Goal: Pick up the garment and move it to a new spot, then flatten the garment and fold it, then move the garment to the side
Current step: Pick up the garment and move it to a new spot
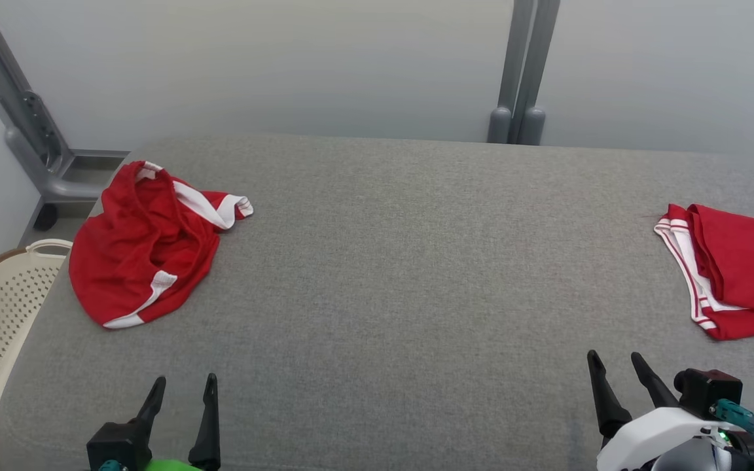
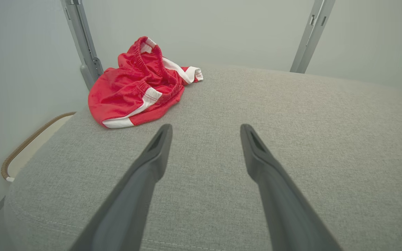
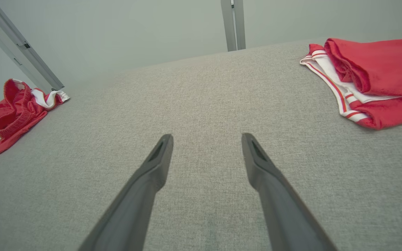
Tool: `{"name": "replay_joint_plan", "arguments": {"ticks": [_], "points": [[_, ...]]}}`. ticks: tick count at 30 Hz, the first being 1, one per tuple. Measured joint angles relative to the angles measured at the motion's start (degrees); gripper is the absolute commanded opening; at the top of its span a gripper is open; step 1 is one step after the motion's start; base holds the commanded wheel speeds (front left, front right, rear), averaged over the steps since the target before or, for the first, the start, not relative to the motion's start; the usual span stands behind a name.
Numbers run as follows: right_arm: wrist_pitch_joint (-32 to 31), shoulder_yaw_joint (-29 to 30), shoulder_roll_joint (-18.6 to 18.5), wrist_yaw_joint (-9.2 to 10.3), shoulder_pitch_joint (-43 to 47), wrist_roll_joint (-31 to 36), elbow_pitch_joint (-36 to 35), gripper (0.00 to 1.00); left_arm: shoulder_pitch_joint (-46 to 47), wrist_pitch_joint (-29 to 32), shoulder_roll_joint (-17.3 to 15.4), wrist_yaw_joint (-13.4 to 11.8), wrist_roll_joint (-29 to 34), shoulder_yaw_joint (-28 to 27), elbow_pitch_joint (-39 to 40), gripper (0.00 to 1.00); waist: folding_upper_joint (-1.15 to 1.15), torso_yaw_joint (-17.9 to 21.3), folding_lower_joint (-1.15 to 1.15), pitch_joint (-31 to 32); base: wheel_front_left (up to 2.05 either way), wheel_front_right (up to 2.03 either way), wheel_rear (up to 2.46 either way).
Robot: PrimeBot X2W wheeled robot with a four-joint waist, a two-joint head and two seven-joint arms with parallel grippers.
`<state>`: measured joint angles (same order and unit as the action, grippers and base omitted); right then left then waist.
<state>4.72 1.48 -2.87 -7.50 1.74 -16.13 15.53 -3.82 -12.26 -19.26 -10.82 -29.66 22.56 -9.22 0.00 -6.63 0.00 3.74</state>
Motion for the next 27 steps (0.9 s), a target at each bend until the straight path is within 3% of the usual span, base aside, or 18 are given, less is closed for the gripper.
{"name": "replay_joint_plan", "arguments": {"ticks": [10, 27], "points": [[0.8, -2.2, 0.0, -0.01, 0.0, -1.5, 0.5, 1.00, 0.2, 0.4, -2.0, -0.4, 0.0, -0.8, 1.0, 1.00, 0.00, -5.6, 0.00, 0.1, 0.00, 0.00, 0.00], [1.7, -6.7, 0.1, -0.01, 0.0, -3.4, 2.4, 1.00, -2.0, 2.1, -4.1, -2.3, -0.6, -1.5, 3.9, 1.00, 0.00, -19.3, 0.00, 0.5, 0.00, 0.00, 0.00]]}}
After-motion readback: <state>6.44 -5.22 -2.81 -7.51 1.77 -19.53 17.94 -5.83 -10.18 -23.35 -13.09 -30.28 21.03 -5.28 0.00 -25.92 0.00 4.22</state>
